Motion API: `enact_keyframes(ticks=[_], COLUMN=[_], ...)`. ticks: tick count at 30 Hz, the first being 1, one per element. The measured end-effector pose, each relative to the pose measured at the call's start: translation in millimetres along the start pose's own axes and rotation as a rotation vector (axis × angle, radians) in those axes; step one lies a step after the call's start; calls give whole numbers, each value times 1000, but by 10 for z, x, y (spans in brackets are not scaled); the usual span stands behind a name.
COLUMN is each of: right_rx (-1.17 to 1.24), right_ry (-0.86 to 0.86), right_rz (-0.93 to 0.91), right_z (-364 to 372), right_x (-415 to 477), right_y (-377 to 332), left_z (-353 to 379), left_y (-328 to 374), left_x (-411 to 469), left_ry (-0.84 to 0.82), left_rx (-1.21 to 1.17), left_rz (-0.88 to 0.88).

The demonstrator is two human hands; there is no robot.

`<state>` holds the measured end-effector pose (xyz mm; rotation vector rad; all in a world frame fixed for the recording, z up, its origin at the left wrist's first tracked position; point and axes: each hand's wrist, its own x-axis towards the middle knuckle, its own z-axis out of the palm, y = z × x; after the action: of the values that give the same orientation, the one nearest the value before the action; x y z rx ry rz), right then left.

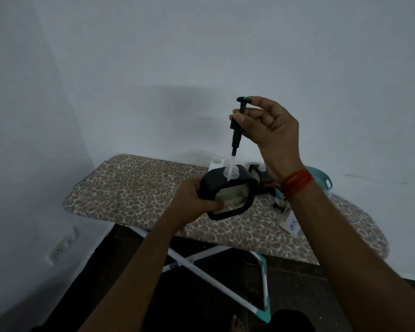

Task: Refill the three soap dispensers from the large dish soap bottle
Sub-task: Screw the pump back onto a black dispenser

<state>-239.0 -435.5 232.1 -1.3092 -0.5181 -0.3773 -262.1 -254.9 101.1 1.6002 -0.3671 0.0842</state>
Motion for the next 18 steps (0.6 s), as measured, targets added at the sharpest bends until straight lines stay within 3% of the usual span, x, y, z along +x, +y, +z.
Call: enact_keyframes(ticks=[8, 18], right_rx=[29, -132], right_ry=[35, -120], right_rz=[-116, 4], right_z=[-84, -143], right_x=[68, -393], right_y=[-165, 289], left_z=[46, 56], left_y=[114, 144], left_x=[-43, -48], left_ry=[2, 23], left_rx=[28, -42], left_rz=[-9, -37])
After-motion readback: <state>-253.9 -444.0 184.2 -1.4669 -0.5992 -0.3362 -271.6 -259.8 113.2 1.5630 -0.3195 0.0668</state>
